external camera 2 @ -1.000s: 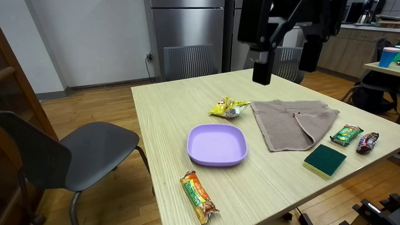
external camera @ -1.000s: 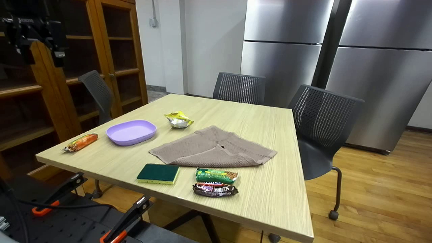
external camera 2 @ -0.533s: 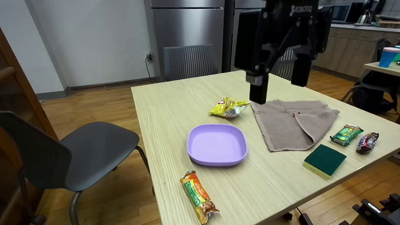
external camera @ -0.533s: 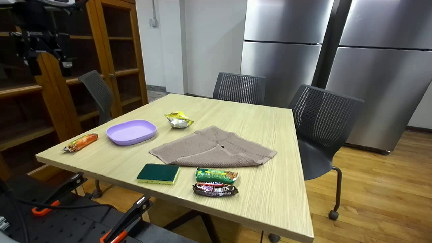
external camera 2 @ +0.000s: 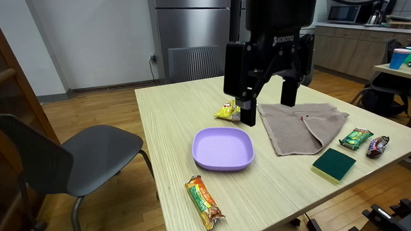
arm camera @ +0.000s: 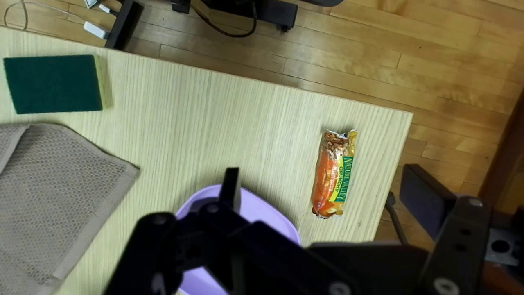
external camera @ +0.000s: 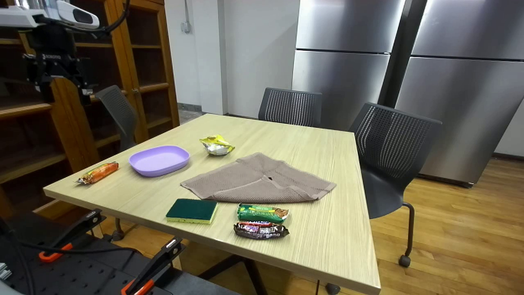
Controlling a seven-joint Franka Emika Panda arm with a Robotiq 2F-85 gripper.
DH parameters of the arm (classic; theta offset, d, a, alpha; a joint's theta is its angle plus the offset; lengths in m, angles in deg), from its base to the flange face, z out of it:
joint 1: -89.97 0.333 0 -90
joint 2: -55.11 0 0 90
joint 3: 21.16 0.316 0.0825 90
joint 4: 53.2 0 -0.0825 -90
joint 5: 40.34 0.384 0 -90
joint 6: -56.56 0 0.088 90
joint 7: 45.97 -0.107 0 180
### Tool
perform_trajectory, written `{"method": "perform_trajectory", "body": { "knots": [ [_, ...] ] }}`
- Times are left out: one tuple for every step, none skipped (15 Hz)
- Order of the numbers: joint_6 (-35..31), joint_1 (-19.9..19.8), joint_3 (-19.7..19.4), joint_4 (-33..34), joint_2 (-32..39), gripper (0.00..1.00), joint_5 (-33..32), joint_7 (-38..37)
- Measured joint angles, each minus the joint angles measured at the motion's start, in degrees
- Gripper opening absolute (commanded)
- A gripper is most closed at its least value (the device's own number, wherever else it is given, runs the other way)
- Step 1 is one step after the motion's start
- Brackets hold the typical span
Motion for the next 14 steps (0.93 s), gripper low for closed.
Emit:
{"method": "perform_trajectory", "body": {
  "knots": [
    [0.0,0.2,0.0,0.6,1.1,1.0,-0.1,0.1],
    [0.0,0.4,0.1,1.2,2.3,1.0,-0.2,0.1],
    [0.0,0.8,0.1,1.8,3.4,1.0,-0.2,0.1],
    [0.0,1.3,0.2,2.5,4.4,1.0,-0.2,0.1],
    [0.0,1.8,0.4,3.1,5.4,1.0,-0.2,0.1],
    [0.0,2.3,0.5,3.8,6.4,1.0,-0.2,0.1],
    [0.0,2.6,0.7,4.4,7.4,1.0,-0.2,0.1],
    [0.0,2.9,0.9,5.0,8.4,1.0,-0.2,0.1],
    [0.0,3.3,1.0,5.6,9.4,1.0,-0.2,0.1],
    [-0.1,3.7,1.0,6.1,10.4,1.0,-0.2,0.0],
    [-0.1,3.9,1.0,6.6,11.4,1.0,-0.3,0.0],
    [-0.4,4.1,1.0,7.1,12.4,1.0,-0.5,-0.1],
    [-0.8,4.2,1.0,7.5,13.4,1.0,-0.7,-0.2],
    [-1.3,4.3,1.0,7.9,14.5,1.0,-0.9,-0.3]
  ]
}}
